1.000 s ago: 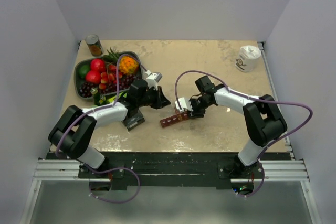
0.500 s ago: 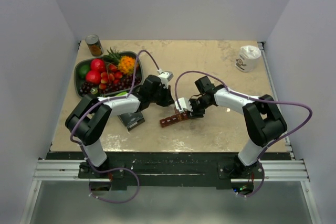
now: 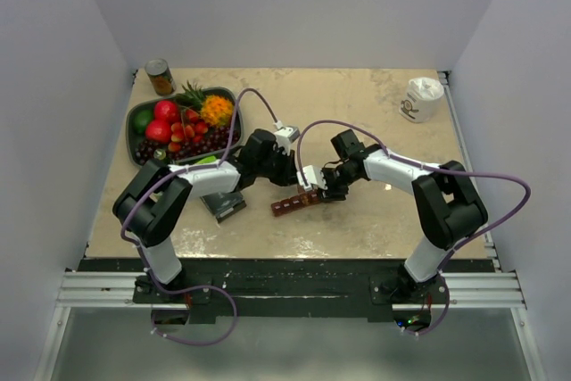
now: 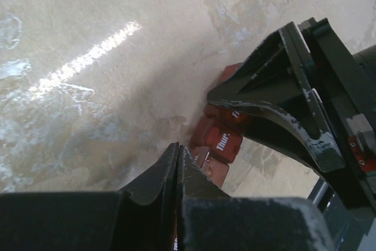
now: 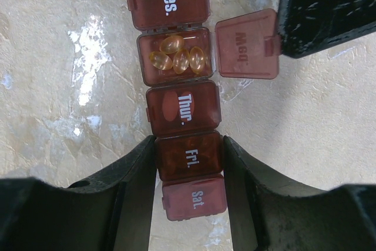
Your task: Sort the pills into containers
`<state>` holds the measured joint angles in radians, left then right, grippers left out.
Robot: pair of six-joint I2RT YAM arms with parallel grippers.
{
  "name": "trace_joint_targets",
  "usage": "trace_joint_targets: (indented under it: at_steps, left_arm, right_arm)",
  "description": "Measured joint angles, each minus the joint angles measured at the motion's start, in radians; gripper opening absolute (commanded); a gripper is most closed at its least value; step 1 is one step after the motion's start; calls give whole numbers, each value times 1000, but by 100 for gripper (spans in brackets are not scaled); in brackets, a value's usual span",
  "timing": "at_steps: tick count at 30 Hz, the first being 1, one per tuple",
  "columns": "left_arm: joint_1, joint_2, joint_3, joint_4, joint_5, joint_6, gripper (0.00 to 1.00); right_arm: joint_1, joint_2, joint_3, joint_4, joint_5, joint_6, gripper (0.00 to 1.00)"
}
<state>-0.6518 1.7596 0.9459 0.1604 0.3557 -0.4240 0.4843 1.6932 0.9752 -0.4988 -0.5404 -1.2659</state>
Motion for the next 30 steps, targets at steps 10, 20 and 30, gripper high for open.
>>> trace_joint_targets:
  at_steps: [10, 20, 30]
  left_arm:
    - [-29, -8, -52, 5, 66, -2, 2]
    - [-41, -16, -93, 10, 86, -3, 3]
    - [-39, -148, -118, -17, 10, -3, 6]
  right_arm:
    - [0, 4, 0, 2, 1, 19, 27]
    - [0, 14, 0, 9, 7, 49, 45]
    - [0, 14, 15, 33, 7, 132, 81]
